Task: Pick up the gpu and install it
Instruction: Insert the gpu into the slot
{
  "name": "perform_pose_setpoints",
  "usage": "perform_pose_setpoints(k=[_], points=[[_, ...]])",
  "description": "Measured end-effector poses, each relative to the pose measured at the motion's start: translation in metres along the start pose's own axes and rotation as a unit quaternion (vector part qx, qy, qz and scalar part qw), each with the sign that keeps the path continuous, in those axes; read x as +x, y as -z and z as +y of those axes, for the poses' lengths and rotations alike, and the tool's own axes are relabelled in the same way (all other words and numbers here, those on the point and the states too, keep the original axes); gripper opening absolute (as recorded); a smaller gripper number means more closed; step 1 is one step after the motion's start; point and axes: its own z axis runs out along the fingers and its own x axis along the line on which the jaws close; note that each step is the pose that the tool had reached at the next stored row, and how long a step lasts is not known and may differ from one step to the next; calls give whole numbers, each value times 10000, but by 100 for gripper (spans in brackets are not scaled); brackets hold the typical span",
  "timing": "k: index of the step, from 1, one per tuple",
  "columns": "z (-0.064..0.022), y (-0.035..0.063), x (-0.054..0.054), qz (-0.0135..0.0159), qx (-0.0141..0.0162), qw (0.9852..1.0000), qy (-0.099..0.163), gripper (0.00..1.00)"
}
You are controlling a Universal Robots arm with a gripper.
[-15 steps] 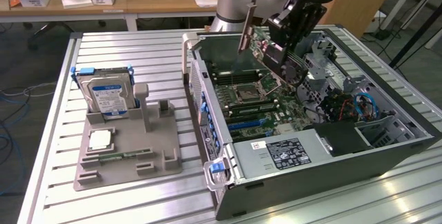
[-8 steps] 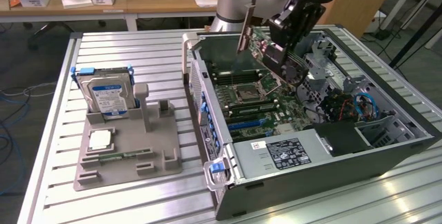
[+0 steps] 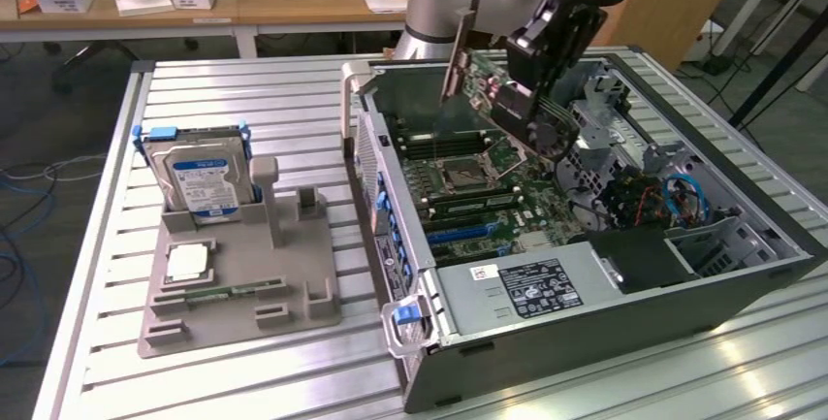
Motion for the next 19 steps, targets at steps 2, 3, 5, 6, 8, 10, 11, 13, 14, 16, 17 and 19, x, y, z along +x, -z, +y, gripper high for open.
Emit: perform_pose_setpoints(k=[2, 3, 5, 6, 8, 10, 11, 13, 14, 16, 17, 19], points=[[0, 0, 0, 3, 0, 10000, 57, 26], [0, 0, 0, 3, 0, 10000, 87, 26], [0, 0, 0, 6, 0, 9999, 150, 26], [0, 0, 0, 7, 0, 9998, 179, 26], [0, 0, 0, 9, 0, 9997, 239, 26], [-1, 0, -2, 12, 0, 9996, 298, 26], [-3, 0, -5, 13, 0, 9995, 325, 26], [-8, 0, -15, 15, 0, 9993, 373, 26], [-12, 0, -23, 16, -1, 9992, 400, 26], [-19, 1, -36, 18, -1, 9989, 458, 26], [-22, 1, -40, 19, -1, 9988, 487, 26], [-26, 1, -47, 21, -1, 9985, 541, 26]])
